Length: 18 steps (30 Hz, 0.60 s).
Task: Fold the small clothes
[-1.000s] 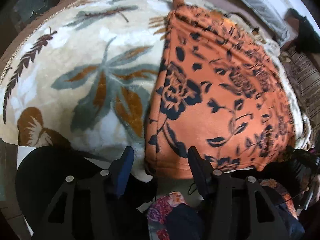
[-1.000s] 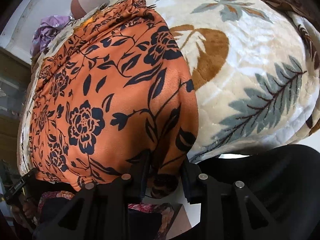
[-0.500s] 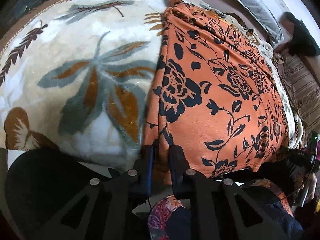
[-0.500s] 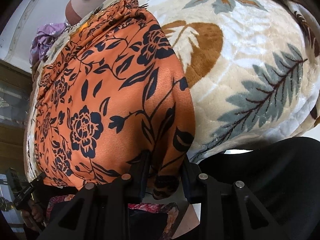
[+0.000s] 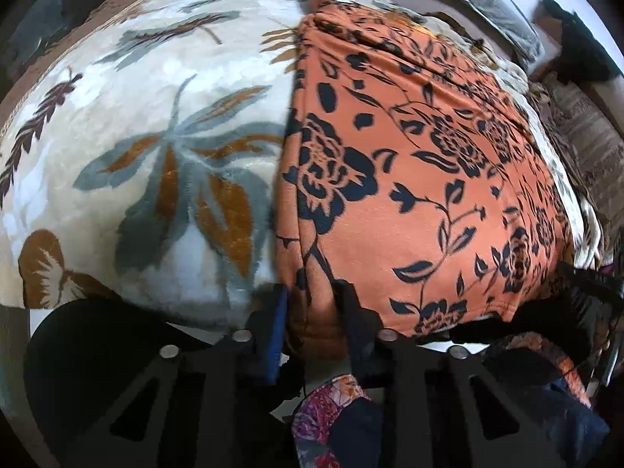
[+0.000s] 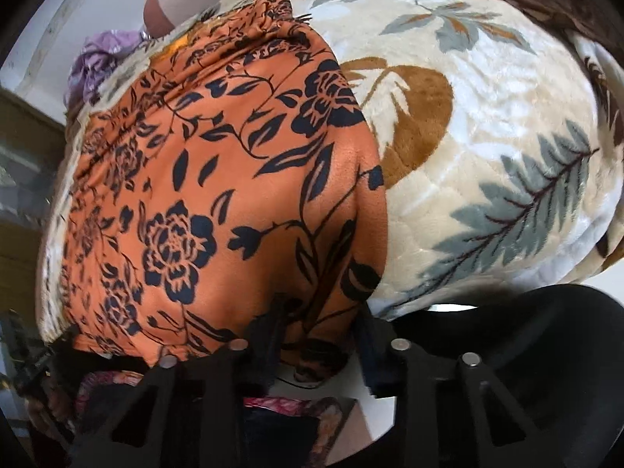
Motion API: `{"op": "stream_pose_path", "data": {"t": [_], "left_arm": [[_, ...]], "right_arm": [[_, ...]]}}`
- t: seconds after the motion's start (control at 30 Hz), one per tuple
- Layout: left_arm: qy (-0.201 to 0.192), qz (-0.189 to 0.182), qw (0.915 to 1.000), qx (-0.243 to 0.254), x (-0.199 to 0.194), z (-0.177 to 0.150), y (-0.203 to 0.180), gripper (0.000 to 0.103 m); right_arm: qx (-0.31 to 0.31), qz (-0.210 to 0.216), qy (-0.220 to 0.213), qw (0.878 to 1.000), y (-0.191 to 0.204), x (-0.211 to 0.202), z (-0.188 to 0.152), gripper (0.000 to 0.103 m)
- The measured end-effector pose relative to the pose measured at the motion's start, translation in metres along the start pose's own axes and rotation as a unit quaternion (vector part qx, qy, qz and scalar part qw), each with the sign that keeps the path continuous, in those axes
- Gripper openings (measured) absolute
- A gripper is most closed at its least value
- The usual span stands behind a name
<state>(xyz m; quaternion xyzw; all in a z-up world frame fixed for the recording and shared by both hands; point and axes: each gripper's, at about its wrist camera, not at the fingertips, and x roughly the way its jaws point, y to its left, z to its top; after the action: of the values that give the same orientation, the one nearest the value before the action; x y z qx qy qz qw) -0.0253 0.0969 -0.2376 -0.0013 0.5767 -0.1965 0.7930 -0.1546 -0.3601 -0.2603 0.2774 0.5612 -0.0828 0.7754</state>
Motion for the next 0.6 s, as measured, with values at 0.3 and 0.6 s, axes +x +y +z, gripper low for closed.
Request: {"op": "stream_pose_path", "data": {"t": [0.3, 0.6], "left_arm": [[0.011, -0.003, 0.9999, 0.001, 0.004, 0.004, -0.005, 0.022], [-0.028, -0.086, 0.9958, 0.011, -0.038, 0.033, -0.012, 0.008]], "right_arm": [[-0.038, 0.022, -0.004, 0.999, 0.014, -0.036, -0.005, 0.010], [-0.018, 0.187, -0.039, 0.981, 0.024, -0.083, 0.018, 0.010]]}}
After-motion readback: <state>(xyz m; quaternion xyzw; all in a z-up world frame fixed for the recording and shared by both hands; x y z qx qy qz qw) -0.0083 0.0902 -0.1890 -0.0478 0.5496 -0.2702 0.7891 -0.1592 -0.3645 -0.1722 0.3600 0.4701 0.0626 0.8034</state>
